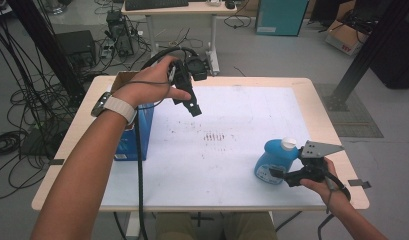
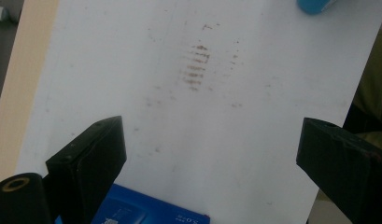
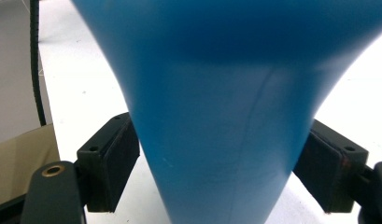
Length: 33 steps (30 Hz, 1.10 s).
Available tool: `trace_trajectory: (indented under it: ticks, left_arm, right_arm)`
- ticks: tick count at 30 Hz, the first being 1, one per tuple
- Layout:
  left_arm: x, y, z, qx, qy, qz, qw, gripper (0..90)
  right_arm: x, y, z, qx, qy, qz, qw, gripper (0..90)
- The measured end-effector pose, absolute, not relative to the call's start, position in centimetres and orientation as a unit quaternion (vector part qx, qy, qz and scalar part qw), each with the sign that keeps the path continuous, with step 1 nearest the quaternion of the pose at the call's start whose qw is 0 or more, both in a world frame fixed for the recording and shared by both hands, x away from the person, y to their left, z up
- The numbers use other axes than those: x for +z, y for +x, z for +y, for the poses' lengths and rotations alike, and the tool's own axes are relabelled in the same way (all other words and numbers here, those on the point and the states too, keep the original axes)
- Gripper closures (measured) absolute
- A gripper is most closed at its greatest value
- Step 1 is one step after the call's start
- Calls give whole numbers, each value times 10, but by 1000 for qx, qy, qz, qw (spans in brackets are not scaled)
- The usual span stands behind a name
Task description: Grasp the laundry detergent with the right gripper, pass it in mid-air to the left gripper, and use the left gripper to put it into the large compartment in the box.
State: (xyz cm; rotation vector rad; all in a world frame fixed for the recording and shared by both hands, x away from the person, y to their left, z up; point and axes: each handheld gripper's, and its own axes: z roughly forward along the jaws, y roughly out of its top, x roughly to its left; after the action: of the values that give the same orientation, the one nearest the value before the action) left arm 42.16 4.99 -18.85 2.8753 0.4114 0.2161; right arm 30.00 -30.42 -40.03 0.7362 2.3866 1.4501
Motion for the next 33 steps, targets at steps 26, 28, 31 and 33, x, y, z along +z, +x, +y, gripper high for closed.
trace_trajectory:
  ticks: [26,28,31,33]
  left_arm:
    - [-190,422,49,72,981,142,110,87]
    - [-190,422,48,72,981,143,111,87]
    - [-190,422,48,72,981,143,110,87]
    - [-191,422,48,69,981,143,108,87]
  right_arm:
    - [-409,300,-302,515,256,809,124,353]
    - [-410,300,-302,515,251,810,126,370]
    - [-411,300,-302,515,250,810,126,385]
    - [-412,300,-301,519,253,807,124,399]
